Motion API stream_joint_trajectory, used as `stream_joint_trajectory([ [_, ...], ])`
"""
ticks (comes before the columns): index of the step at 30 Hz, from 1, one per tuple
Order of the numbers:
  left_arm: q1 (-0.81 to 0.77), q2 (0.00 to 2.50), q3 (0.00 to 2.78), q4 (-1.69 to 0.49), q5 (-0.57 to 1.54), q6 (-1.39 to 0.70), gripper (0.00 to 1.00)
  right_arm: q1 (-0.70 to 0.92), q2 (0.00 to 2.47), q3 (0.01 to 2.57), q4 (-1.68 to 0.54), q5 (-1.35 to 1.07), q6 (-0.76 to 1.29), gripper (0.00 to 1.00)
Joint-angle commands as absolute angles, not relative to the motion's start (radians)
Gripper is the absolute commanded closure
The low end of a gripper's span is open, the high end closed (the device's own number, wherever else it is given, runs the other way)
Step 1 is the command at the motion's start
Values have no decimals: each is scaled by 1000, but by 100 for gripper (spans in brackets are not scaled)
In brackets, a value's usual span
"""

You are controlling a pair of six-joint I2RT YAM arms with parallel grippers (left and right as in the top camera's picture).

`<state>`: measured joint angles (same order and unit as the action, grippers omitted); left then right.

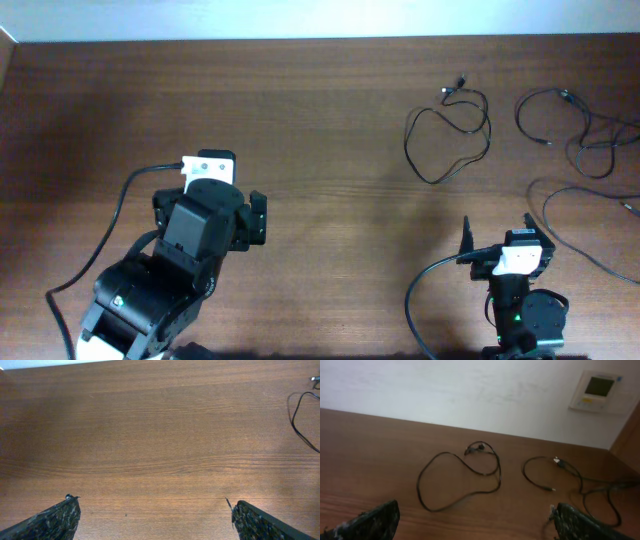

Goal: Untangle cables

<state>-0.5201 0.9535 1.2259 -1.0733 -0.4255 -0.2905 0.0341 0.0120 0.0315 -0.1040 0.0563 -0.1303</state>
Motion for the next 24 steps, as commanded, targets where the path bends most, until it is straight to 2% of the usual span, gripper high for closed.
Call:
stream_joint_trajectory([
  [1, -517, 949, 1226, -1072, -426, -282, 1, -15, 4, 15, -97, 60, -126, 1],
  [9, -517, 949, 1226, -1072, -426, -282, 1, -133, 4, 6, -80, 57, -126, 2],
  [24, -517, 949, 1226, -1072, -426, -282, 1, -132, 6, 6, -78, 57, -126, 2],
])
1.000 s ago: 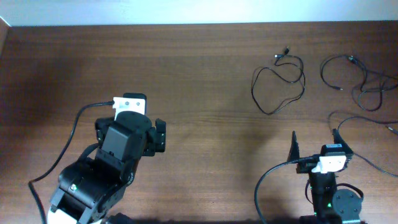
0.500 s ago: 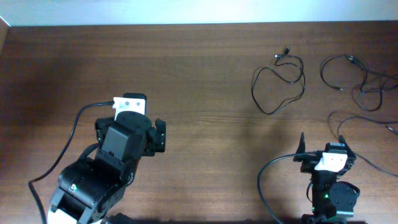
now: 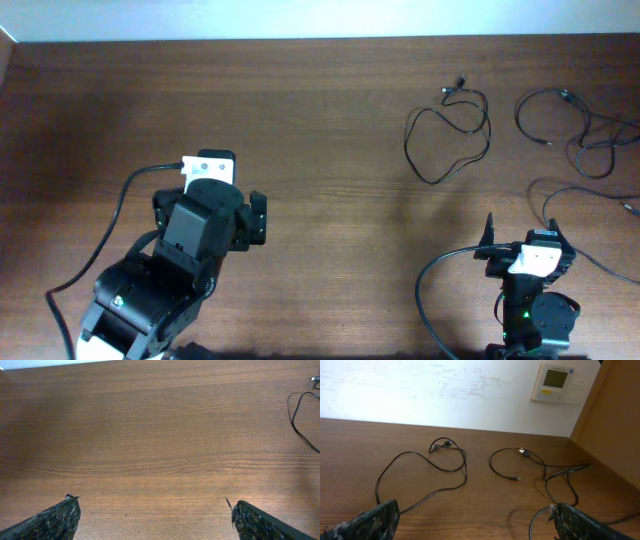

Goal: Untangle cables

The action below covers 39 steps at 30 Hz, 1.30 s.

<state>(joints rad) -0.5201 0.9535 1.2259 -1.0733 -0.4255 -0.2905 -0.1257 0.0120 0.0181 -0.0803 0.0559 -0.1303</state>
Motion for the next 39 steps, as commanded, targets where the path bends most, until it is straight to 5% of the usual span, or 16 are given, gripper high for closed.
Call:
stream_joint_trajectory([
  [1, -517, 949, 1226, -1072, -426, -282, 1, -132, 6, 6, -78, 57, -126, 1],
  [7, -417, 783, 1210, -1093, -318, -283, 1, -132, 6, 6, -78, 57, -126, 1],
  [15, -122, 8, 645, -885, -120, -305, 1, -132, 6, 6, -78, 57, -126, 1],
  [22, 12, 5, 229, -390, -72, -261, 1, -132, 6, 6, -78, 57, -126, 1],
  [27, 60, 5, 30, -78, 25, -22, 1, -132, 6, 6, -78, 57, -126, 1],
  [39, 62, 5, 9, -72, 97, 69, 1, -132, 6, 6, -78, 57, -126, 1],
])
